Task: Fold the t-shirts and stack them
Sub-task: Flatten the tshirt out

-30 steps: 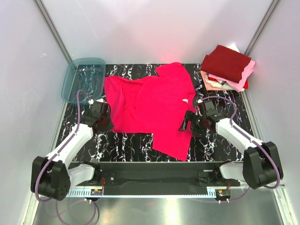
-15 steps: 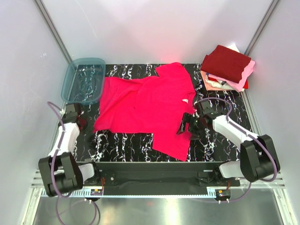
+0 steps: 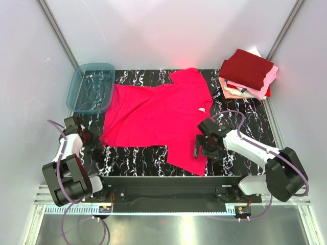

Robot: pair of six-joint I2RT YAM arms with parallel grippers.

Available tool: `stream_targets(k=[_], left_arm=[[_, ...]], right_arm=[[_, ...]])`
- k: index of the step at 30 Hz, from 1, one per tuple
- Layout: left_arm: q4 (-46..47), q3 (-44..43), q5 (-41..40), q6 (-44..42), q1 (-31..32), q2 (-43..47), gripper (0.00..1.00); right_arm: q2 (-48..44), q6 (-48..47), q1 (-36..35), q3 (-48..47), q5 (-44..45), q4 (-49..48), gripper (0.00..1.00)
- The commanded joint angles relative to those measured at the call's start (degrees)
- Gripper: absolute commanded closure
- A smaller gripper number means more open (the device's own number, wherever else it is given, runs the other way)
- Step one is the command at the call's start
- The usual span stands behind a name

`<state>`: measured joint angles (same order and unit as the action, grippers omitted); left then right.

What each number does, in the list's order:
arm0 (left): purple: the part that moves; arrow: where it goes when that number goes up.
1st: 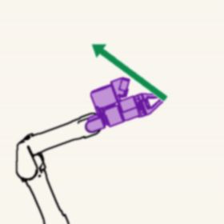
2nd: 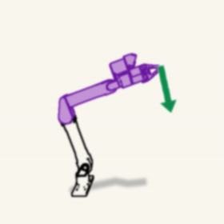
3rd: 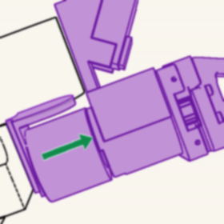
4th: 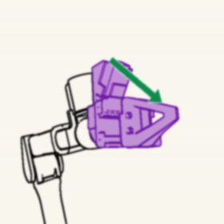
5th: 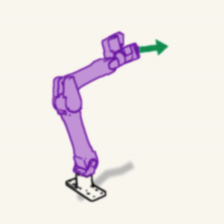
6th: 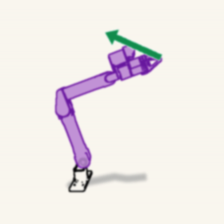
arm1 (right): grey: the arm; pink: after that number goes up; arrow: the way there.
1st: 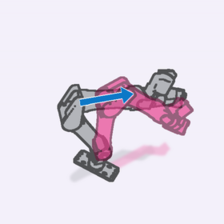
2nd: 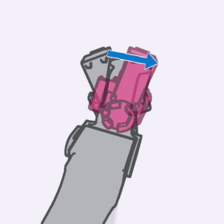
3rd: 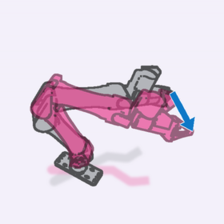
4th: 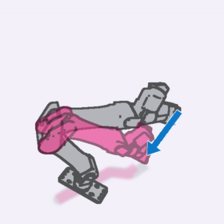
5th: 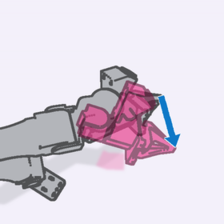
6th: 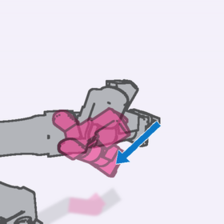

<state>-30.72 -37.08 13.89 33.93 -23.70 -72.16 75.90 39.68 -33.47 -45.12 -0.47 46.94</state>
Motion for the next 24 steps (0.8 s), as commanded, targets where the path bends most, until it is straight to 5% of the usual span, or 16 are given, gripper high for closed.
stream_targets(k=[1,4,12,19,24], left_arm=[[2.59,0.25,2.72,-0.8,-0.11,1.31,1.0],[2.77,0.6,1.93,-0.71,-0.11,2.9,1.0],[2.68,0.61,1.23,-0.62,-0.2,3.87,1.0],[2.86,0.69,1.05,-0.62,-0.12,4.66,1.0],[2.77,0.96,0.79,-0.62,-0.11,5.45,1.0]], right_arm=[[0.13,7.85,-6.58,1.08,3.64,2.55,0.14],[-0.83,8.22,-7.22,4.87,3.1,-0.61,0.36],[3.02,5.32,-7.13,3.02,3.46,-1.94,0.41],[4.61,3.91,-7.13,3.81,1.88,-5.1,0.62],[4.96,3.65,-7.04,4.08,1.35,-5.8,0.9]])
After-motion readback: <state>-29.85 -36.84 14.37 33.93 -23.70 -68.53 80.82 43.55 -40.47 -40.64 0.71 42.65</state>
